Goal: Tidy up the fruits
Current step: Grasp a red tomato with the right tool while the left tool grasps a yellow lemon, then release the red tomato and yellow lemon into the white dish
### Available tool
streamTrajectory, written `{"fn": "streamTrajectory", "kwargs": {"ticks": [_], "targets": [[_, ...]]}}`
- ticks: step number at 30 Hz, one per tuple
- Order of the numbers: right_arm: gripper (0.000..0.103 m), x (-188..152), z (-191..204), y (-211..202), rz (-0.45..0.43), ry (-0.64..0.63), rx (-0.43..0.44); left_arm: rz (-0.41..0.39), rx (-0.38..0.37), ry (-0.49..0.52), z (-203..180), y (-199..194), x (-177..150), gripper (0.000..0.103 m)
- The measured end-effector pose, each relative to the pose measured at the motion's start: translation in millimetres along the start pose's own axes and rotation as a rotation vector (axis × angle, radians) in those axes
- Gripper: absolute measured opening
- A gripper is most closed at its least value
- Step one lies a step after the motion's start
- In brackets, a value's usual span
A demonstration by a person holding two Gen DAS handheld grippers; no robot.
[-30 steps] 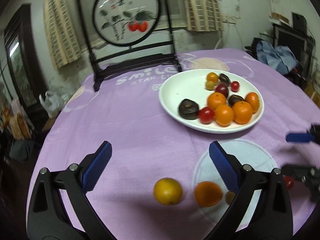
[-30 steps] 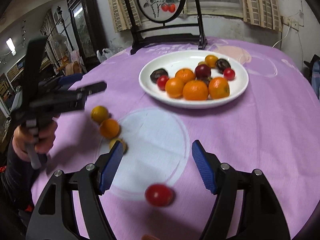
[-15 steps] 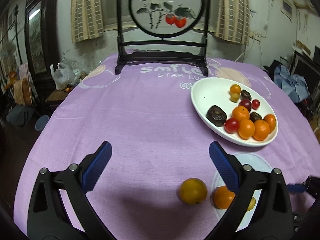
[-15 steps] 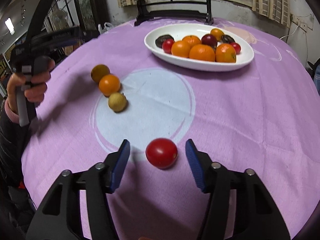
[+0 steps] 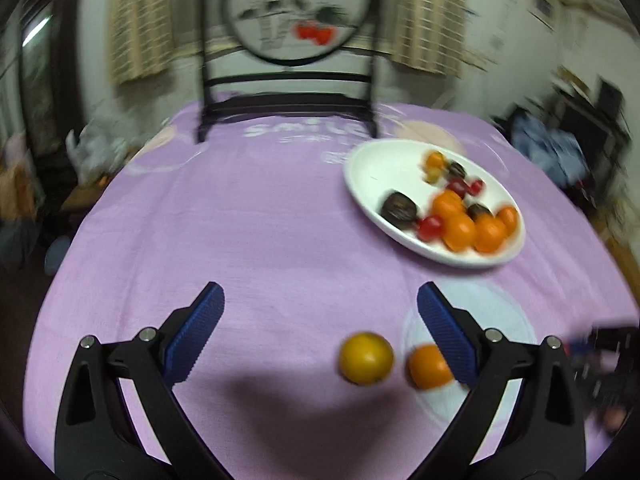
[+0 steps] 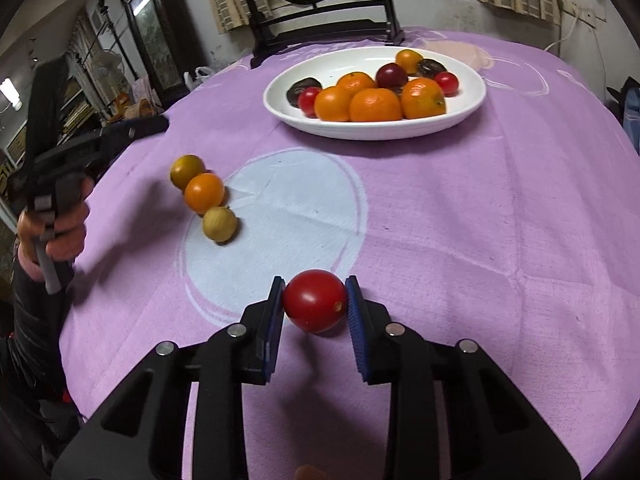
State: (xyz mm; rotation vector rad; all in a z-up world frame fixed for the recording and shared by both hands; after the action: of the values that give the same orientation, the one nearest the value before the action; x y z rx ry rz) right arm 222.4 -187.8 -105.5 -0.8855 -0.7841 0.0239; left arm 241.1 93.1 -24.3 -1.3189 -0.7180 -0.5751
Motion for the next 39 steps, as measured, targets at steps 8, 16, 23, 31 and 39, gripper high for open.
{"fn": "streamTrajectory", "kwargs": {"ticks": [8, 16, 23, 31, 39], "targets": [[0.031, 0.1, -1.5, 1.9, 0.006, 0.008, -0.006, 0.130, -0.108, 0.019, -7.5, 20.9, -26.2, 0.065], [0.031, -0.3, -4.2, 1.9, 0.004, 0.020, -0.009, 0.162, -0.126, 0.033, -15.7, 30.8, -32.7, 0.065], [0.031, -0.1, -4.4, 1.2, 0.001, 0.020, -0.013, 0.215, -0.154, 0.024, -20.3, 45.6, -38.5, 0.059], [0.031, 1.7, -3.9, -2.7, -0.022, 0.023, -0.001, 0.208, -0.189, 0.053, -31.7, 43.6, -42.3, 0.040], [0.031, 18.6, 0.2, -23.6, -0.191, 0.013, 0.051, 0.094, -0.085, 0.090, -34.1, 24.0, -32.3, 0.040]]}}
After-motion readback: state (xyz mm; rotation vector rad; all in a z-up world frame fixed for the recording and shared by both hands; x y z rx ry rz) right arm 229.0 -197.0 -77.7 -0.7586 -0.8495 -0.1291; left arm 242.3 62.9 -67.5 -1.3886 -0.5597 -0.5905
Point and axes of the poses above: each gripper's, at about its wrist camera, not at the fingertips, and y roughly the way its jaws point, z to its left, x to its top, the point moved 3 cm from there along y, roughly the way its jaws point, and after that the axes turned 10 degrees about x, right-handed, at the moved point
